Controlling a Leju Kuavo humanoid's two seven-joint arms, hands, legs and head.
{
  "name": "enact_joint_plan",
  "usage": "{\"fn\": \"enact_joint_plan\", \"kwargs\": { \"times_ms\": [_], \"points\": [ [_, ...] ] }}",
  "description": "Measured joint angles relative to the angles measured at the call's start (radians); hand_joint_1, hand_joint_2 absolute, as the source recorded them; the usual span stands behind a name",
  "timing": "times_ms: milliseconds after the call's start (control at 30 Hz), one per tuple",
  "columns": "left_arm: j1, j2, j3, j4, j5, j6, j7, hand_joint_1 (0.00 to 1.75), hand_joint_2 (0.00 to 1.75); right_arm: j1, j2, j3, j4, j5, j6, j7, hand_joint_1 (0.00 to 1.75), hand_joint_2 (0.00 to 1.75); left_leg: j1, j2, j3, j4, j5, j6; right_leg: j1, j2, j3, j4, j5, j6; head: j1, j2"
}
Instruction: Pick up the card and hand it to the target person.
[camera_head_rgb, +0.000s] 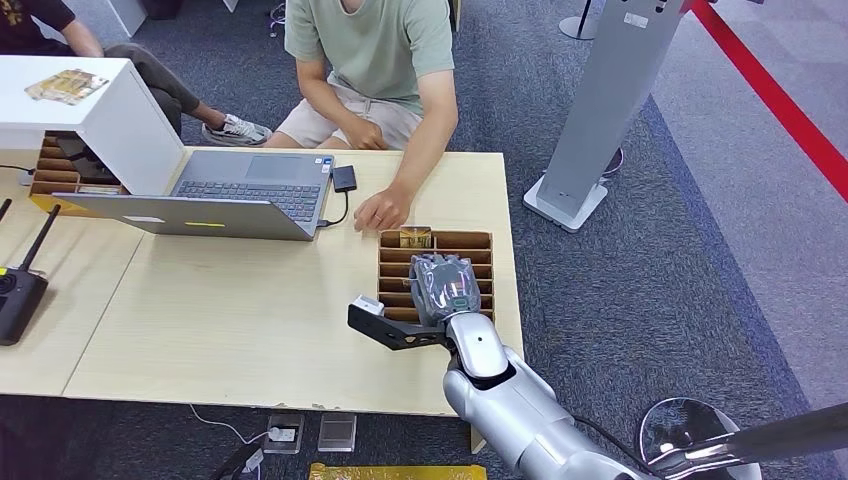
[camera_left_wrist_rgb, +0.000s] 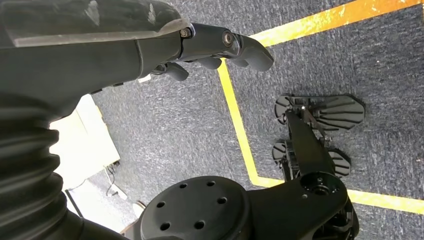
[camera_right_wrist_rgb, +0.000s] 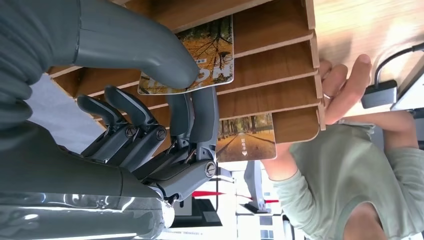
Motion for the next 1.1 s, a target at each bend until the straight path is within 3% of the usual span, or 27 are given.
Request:
{"fn": "enact_joint_plan", "kwargs": {
  "times_ms": [500,767,1100],
  "points": [
    [0.000,0.000,0.000,0.000,-0.002,-0.013,-0.003,0.00,1.75,0.008,-0.045,-0.043,-0.144,0.008,-0.031,-0.009,1.67,1.75,0.000,0.000,0.000,0.000,0.000,0.000,0.000,0.000,0.000,0.000,0.000,0.000,0.000,0.000],
    [0.002,0.004,-0.005,0.000,-0.021,-0.037,-0.013,0.00,1.75,0.007,-0.116,-0.104,-0.419,0.048,-0.015,0.009,1.51,1.75,0.000,0.000,0.000,0.000,0.000,0.000,0.000,0.000,0.000,0.000,0.000,0.000,0.000,0.000],
    [0.003,0.005,-0.013,0.001,-0.026,-0.037,-0.015,0.00,1.75,0.001,-0.176,-0.179,-0.716,0.070,-0.006,-0.033,1.46,1.75,0.000,0.000,0.000,0.000,0.000,0.000,0.000,0.000,0.000,0.000,0.000,0.000,0.000,0.000]
  ]
}}
